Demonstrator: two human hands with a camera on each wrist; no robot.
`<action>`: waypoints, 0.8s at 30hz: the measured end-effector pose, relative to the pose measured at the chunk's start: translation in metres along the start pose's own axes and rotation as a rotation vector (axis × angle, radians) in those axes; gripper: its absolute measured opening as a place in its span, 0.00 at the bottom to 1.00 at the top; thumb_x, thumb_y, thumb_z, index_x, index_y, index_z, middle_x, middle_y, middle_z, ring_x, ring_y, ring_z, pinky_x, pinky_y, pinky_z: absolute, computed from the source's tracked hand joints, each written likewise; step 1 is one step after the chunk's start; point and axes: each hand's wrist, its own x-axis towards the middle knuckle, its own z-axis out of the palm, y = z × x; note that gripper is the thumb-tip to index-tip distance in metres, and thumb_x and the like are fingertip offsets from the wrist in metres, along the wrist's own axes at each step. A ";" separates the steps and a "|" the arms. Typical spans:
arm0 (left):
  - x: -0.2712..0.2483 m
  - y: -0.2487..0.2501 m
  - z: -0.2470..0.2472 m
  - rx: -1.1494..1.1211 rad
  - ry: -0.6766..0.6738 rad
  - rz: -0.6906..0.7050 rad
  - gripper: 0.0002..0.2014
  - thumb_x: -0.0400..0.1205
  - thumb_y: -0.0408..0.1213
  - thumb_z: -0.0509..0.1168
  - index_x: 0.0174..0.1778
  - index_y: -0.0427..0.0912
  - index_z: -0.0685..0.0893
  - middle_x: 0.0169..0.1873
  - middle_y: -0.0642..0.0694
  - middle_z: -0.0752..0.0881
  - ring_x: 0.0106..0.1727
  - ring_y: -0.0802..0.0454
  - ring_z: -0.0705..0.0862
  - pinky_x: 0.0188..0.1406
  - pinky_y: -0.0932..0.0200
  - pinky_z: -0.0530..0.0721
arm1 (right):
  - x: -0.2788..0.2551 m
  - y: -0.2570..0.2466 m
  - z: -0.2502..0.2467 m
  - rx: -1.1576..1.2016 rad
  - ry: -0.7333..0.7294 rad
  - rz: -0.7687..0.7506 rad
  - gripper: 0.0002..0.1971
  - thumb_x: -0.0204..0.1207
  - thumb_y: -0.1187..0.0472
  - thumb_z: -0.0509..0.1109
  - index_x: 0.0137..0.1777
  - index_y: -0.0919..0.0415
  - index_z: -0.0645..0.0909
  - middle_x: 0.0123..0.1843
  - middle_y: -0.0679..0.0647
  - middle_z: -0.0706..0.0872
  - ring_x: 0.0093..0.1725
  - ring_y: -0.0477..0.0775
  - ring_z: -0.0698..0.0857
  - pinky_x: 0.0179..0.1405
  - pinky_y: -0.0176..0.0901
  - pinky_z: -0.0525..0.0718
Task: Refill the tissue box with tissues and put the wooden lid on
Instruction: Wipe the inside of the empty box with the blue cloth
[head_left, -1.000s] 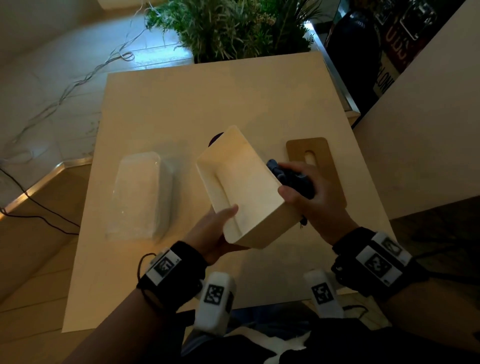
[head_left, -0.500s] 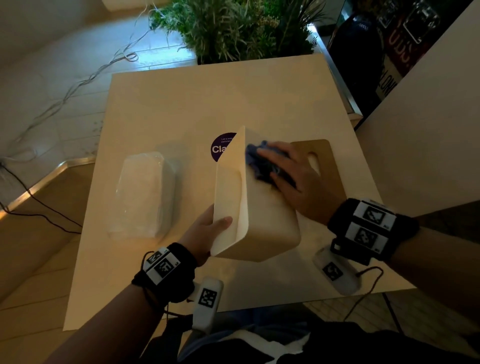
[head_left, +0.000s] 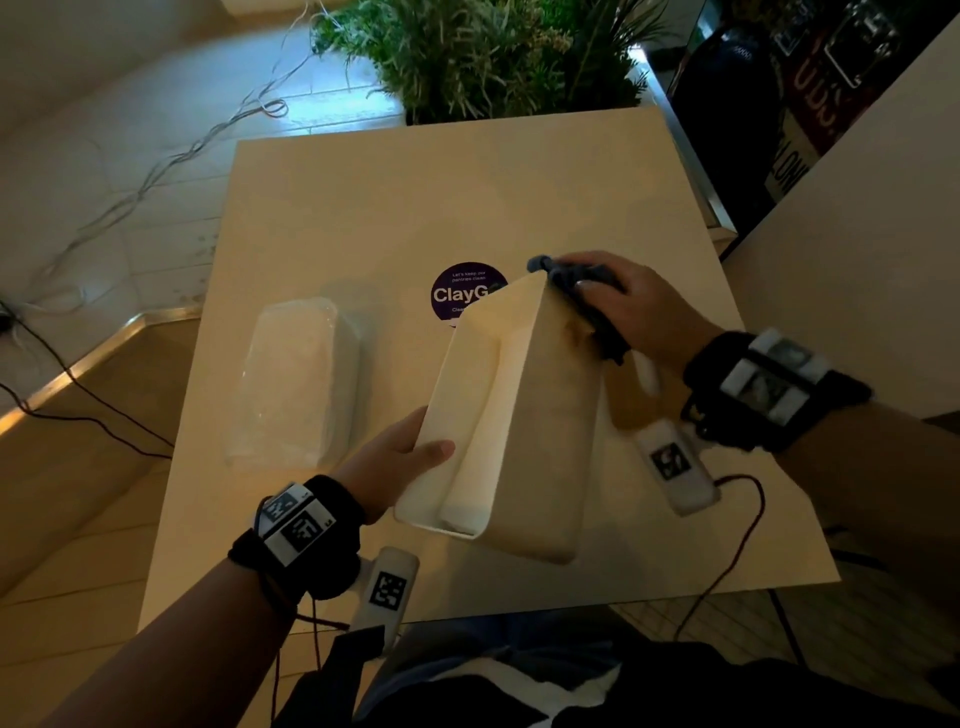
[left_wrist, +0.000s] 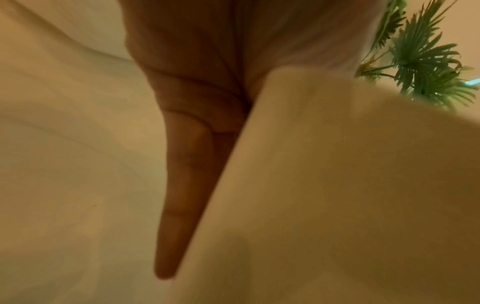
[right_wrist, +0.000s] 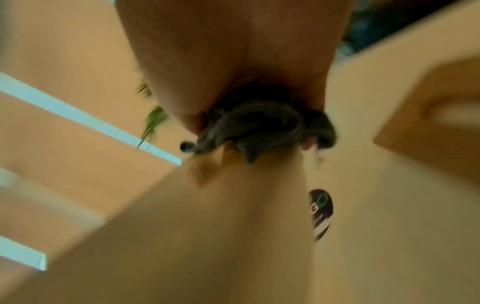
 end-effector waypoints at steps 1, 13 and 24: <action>0.001 0.002 0.002 -0.021 0.032 0.015 0.16 0.79 0.37 0.64 0.61 0.56 0.73 0.51 0.52 0.83 0.50 0.59 0.83 0.43 0.65 0.83 | -0.009 -0.001 0.006 -0.073 0.061 -0.124 0.16 0.82 0.67 0.60 0.69 0.60 0.75 0.64 0.58 0.79 0.61 0.47 0.78 0.59 0.20 0.73; 0.037 0.024 0.010 -0.417 0.522 0.005 0.19 0.84 0.31 0.55 0.70 0.53 0.68 0.58 0.44 0.79 0.55 0.37 0.79 0.31 0.44 0.86 | -0.087 0.021 0.076 0.221 0.071 -0.143 0.36 0.74 0.44 0.65 0.78 0.46 0.53 0.81 0.56 0.57 0.80 0.45 0.61 0.79 0.41 0.65; 0.035 0.042 0.044 -0.443 0.373 -0.004 0.22 0.77 0.27 0.65 0.63 0.48 0.65 0.54 0.40 0.83 0.51 0.40 0.87 0.41 0.44 0.90 | -0.048 0.025 0.082 0.692 0.536 0.227 0.37 0.62 0.61 0.77 0.65 0.30 0.66 0.67 0.55 0.78 0.65 0.56 0.80 0.63 0.68 0.82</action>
